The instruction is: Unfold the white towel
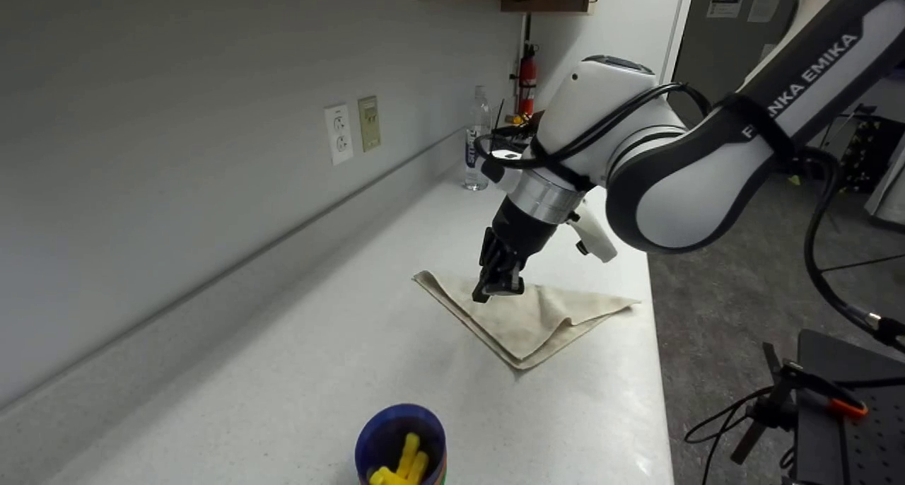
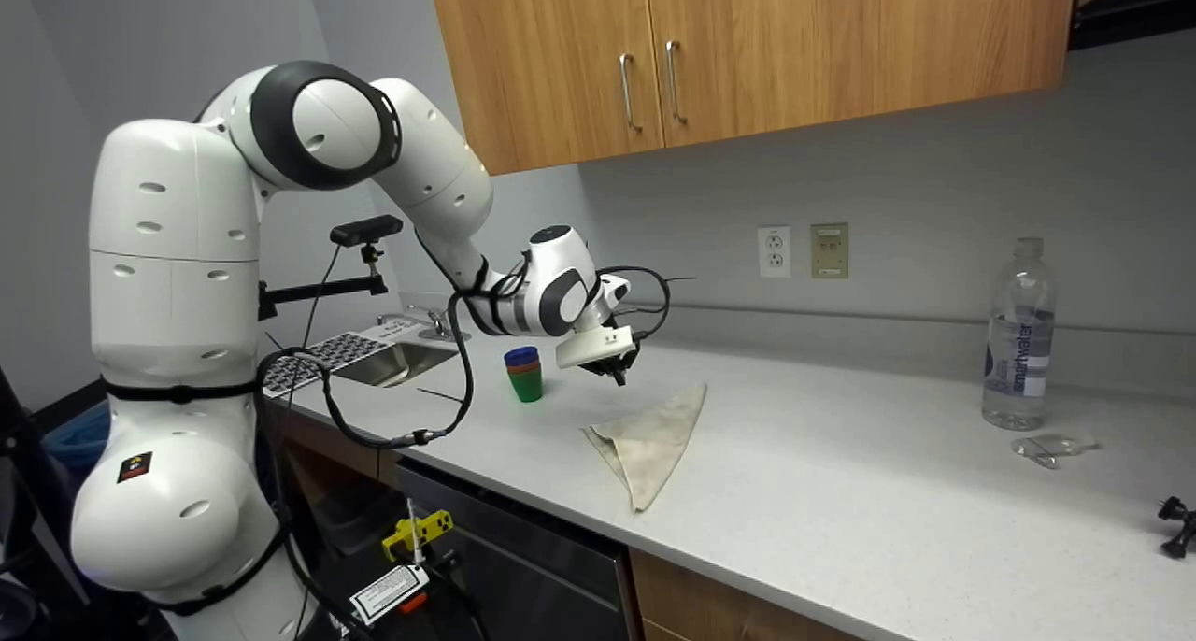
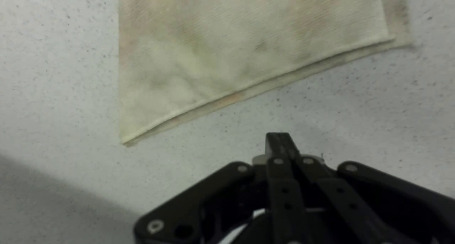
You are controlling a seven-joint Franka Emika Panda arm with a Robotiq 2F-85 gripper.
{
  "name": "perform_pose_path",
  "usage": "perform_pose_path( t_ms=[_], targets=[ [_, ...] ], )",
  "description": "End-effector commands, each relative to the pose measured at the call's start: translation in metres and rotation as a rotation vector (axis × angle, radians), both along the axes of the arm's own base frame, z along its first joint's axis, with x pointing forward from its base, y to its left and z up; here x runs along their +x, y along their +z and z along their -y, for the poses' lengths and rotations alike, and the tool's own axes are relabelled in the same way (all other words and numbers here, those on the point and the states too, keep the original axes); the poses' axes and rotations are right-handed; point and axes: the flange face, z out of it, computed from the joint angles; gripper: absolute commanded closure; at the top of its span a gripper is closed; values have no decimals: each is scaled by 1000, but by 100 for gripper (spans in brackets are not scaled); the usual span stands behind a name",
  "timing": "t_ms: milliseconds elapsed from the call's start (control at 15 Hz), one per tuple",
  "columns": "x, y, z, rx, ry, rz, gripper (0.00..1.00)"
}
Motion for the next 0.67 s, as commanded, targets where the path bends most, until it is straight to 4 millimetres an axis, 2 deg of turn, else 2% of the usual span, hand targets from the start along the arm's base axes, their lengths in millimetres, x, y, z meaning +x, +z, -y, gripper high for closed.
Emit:
perform_pose_path(
  t_ms=[0, 333, 400, 467, 600],
  targets=[
    [-28, 23, 12, -60, 26, -47, 100],
    [-44, 24, 28, -84, 34, -118, 100],
    [-47, 23, 30, -83, 37, -126, 75],
    [-49, 21, 33, -81, 39, -135, 72],
    [-53, 17, 38, -75, 42, -142, 59]
  ],
)
